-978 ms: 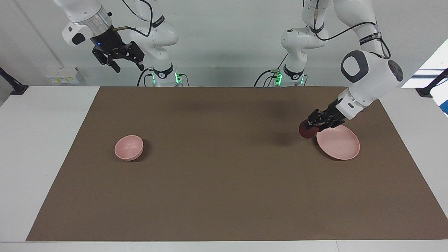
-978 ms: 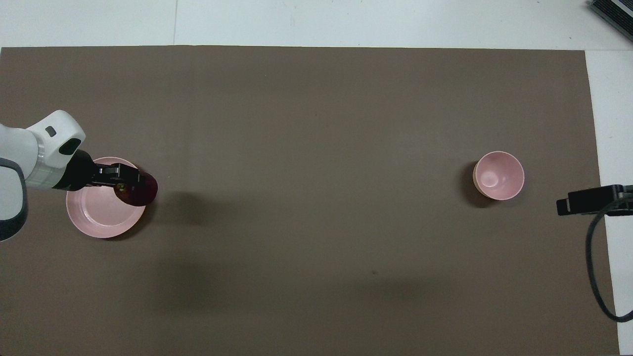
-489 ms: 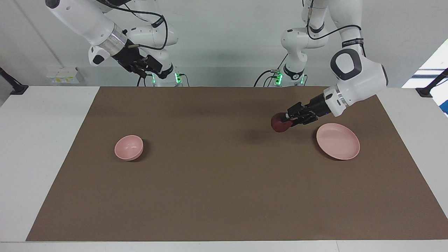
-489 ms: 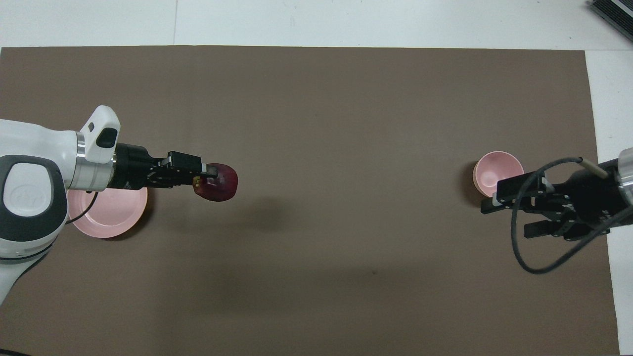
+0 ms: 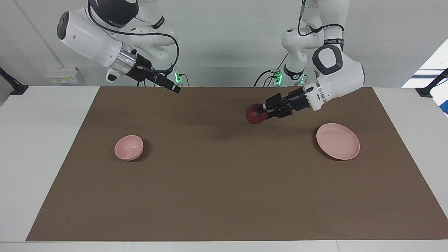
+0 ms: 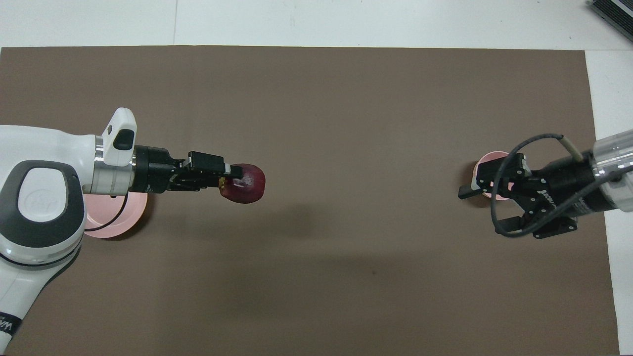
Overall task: Move apple from plate to bowl
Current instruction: 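Lift the apple with the left gripper while the right gripper approaches it, then close the right gripper on the apple held by the left gripper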
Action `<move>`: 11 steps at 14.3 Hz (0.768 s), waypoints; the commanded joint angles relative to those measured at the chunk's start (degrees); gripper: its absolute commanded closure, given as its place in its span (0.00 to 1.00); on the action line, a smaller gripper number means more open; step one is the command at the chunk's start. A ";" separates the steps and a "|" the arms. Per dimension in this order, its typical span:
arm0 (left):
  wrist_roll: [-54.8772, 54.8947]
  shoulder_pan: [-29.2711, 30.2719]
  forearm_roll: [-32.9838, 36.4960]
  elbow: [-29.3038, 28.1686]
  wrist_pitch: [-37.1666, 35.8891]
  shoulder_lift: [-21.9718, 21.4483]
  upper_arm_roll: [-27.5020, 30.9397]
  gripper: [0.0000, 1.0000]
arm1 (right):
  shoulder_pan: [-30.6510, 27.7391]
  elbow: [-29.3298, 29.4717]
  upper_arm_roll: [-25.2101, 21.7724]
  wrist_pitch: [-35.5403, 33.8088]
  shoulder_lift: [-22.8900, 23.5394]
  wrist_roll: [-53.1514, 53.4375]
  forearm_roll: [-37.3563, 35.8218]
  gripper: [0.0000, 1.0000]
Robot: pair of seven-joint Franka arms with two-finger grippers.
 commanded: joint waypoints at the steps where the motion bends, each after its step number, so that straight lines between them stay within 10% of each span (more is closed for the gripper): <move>1: -3.11 -0.22 -4.71 -1.50 9.55 -1.68 -6.33 1.00 | 0.90 -0.28 0.31 3.89 1.41 7.15 5.63 0.00; 11: -4.79 -0.22 -14.30 0.60 34.46 -0.63 -21.65 1.00 | 5.74 -0.37 0.22 5.65 8.01 10.33 12.59 0.00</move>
